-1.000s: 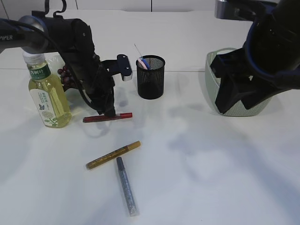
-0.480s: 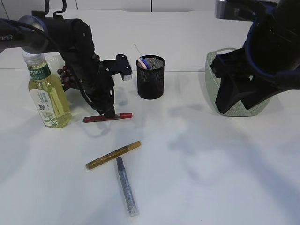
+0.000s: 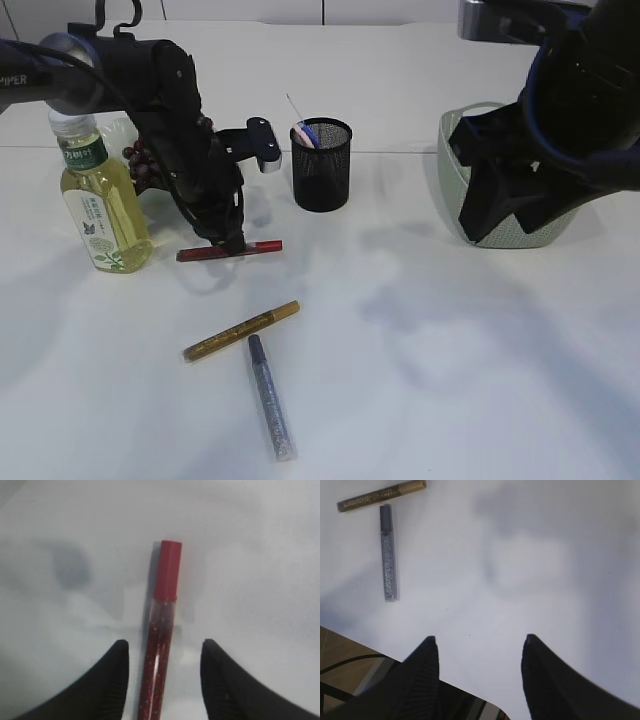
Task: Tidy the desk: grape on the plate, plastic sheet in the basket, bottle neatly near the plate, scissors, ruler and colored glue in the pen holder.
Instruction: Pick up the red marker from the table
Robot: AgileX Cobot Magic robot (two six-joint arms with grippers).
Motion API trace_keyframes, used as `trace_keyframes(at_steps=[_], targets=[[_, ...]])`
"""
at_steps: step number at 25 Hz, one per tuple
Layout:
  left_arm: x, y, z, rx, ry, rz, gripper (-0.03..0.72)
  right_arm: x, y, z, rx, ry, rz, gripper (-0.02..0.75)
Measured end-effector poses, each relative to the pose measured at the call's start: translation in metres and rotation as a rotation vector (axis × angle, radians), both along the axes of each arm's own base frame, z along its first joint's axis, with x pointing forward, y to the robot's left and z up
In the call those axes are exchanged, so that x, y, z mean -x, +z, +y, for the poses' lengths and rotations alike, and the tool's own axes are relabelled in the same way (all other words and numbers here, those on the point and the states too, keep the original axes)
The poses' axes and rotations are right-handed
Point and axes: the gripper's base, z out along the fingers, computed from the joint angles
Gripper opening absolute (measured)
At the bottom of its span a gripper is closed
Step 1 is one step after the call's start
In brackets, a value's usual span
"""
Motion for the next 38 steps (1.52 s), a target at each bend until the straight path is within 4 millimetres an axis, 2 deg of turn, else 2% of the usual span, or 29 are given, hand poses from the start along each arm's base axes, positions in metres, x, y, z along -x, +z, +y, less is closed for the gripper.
trace_keyframes(at_steps=[5,32,35,38], targets=[[0.000,0.000,0.000,0.000,0.003,0.001,0.381,0.000,0.000,0.000,0.000,0.000,0.000,0.423],[-0.002,-0.021,-0.001,-0.010,0.008,0.021,0.384,0.000,0.000,0.000,0.000,0.000,0.000,0.423],[-0.003,-0.023,-0.001,-0.011,0.008,0.022,0.376,0.000,0.000,0.000,0.000,0.001,0.000,0.423],[-0.003,-0.023,-0.001,-0.011,0.008,0.023,0.332,0.000,0.000,0.000,0.000,0.001,0.000,0.423]])
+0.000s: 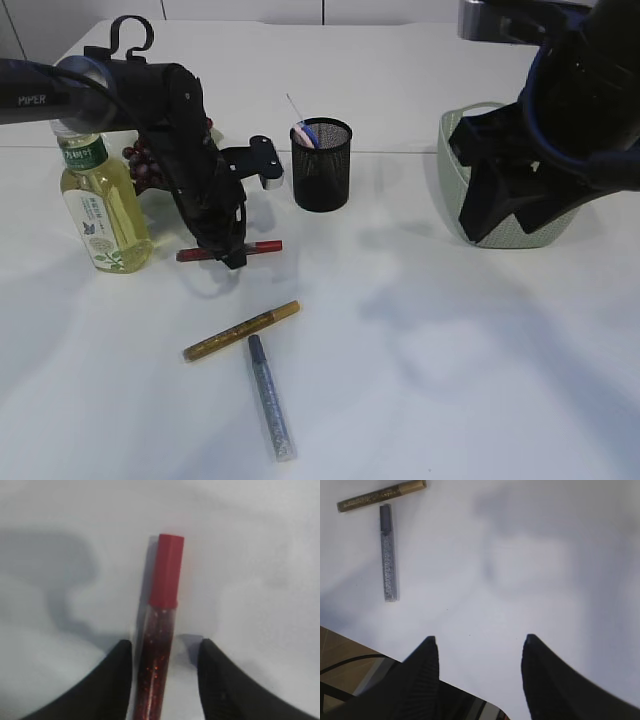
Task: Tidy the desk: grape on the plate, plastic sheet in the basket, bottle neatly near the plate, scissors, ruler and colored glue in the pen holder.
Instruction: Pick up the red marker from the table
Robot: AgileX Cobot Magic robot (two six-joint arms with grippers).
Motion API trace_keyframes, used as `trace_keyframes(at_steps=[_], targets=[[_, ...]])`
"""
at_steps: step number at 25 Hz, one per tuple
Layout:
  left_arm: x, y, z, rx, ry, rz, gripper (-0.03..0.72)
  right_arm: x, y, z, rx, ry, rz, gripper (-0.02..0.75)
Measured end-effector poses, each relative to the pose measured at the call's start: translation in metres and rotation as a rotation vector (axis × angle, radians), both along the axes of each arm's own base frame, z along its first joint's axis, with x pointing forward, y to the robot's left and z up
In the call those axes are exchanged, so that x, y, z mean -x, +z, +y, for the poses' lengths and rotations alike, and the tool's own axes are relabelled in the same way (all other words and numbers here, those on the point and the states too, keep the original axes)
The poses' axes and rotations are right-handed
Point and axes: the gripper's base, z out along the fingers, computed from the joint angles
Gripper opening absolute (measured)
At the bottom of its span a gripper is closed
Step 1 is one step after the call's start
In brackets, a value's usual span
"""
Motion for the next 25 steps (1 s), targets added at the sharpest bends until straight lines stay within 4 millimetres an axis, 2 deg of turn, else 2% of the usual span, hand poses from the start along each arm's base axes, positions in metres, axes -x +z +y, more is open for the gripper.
trace_keyframes(at_steps=[17,22,25], targets=[[0.0010,-0.0013,0.0003,-0.004,-0.002,0.013,0.232,0.0000,0.0000,0.0000,0.000,0.000,0.000,0.423],[0.0024,-0.0016,0.0007,-0.009,-0.002,0.028,0.128,0.0000,0.0000,0.0000,0.000,0.000,0.000,0.423],[0.0034,-0.0015,0.0007,-0.004,0.039,0.048,0.104,0.0000,0.0000,0.0000,0.000,0.000,0.000,0.423]])
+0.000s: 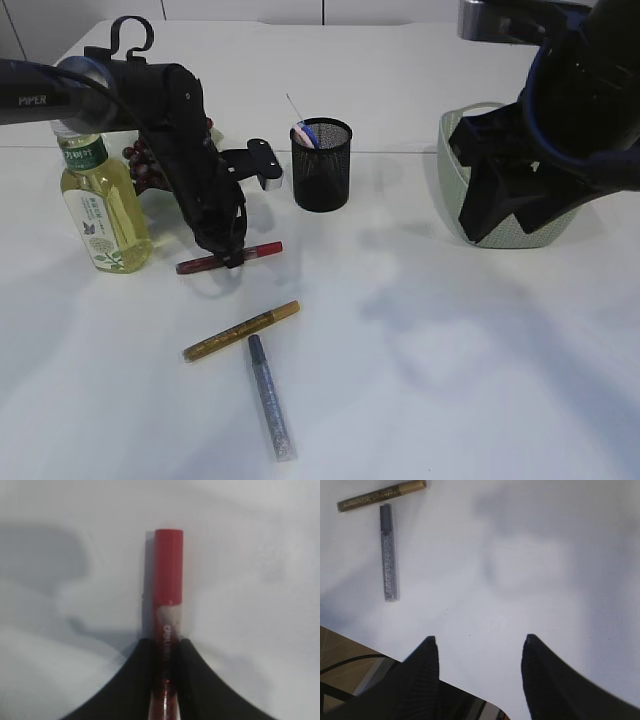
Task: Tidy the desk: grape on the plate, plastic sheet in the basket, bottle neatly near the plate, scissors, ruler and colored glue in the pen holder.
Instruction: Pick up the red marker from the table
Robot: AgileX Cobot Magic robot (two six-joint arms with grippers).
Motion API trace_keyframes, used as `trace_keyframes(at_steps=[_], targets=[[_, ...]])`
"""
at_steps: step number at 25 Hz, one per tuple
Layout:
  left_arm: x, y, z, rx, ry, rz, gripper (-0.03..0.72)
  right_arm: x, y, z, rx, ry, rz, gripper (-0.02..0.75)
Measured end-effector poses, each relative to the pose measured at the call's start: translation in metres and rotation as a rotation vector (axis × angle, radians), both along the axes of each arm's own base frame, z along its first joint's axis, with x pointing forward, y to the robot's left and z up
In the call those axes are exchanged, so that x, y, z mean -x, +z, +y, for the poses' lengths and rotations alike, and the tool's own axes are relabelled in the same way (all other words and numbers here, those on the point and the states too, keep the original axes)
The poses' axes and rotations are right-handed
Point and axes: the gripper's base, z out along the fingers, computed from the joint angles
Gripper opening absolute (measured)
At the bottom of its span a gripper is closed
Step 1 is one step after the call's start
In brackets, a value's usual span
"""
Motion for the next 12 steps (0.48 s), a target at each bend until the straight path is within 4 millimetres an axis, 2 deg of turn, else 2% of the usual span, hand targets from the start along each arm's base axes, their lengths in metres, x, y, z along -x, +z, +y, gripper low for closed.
trace_keyframes(at_steps=[8,12], targets=[[0.003,0.005,0.000,0.000,0.193,0.104,0.099,0.000,0.000,0.000,0.000,0.002,0.000,0.423],[-0.002,0.024,-0.003,0.011,0.272,0.122,0.099,0.000,0.000,0.000,0.000,0.002,0.000,0.423]])
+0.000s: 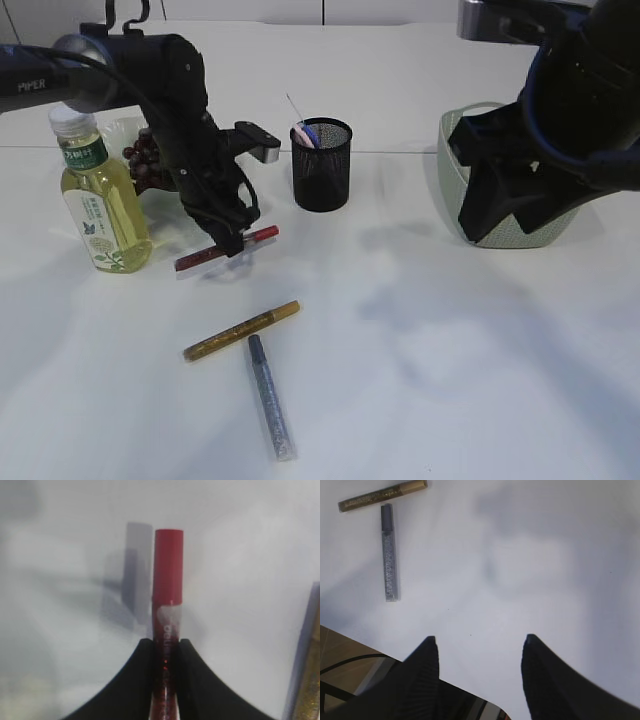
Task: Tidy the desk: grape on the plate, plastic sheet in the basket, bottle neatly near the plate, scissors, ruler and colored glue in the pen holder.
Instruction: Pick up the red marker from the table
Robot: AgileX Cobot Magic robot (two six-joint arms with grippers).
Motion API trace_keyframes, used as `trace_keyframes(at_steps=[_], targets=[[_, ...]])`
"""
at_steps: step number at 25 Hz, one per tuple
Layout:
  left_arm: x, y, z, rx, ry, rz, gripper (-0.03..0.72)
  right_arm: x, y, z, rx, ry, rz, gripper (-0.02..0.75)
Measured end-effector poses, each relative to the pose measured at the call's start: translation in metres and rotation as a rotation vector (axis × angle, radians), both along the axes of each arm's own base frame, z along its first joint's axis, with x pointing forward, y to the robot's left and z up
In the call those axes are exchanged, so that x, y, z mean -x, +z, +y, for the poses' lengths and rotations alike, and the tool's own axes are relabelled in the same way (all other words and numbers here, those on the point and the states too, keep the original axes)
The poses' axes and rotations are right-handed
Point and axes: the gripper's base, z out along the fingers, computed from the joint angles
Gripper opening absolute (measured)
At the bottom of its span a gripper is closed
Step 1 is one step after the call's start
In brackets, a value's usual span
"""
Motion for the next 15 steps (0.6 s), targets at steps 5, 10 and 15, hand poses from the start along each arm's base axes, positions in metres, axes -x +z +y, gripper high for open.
trace_keyframes(at_steps=[5,10,15], targets=[[-0.009,0.032,-0.010,0.094,0.095,-0.027,0.099,0.000,0.000,0.000,0.000,0.000,0.000,0.423],[-0.010,0.045,-0.018,0.191,0.196,0.000,0.099,0.000,0.000,0.000,-0.002,0.000,0.001,0.423],[-0.008,0.061,-0.017,0.214,0.297,0.009,0.099,0.000,0.000,0.000,-0.002,0.000,0.001,0.423]])
